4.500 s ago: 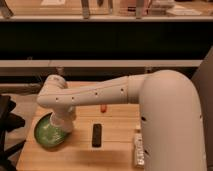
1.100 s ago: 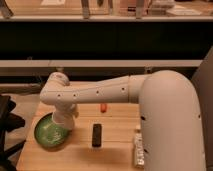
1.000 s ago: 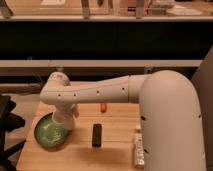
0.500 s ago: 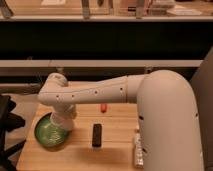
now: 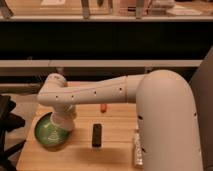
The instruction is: Place the ceramic cup in the ceramic bowl
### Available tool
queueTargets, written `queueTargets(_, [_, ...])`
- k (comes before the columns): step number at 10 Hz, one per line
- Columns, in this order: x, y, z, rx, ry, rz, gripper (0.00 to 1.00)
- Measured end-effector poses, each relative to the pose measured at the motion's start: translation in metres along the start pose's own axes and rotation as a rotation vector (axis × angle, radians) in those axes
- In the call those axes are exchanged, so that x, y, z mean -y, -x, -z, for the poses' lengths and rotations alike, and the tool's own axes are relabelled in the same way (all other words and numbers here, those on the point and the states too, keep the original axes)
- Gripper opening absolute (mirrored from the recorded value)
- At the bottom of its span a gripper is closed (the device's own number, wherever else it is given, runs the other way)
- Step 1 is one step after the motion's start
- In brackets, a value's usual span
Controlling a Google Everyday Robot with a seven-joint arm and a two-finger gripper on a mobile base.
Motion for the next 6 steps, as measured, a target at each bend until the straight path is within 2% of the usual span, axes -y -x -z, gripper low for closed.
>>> queueTargets(6, [0.0013, 0.0015, 0.0016, -0.002, 0.002, 0.012, 0.25])
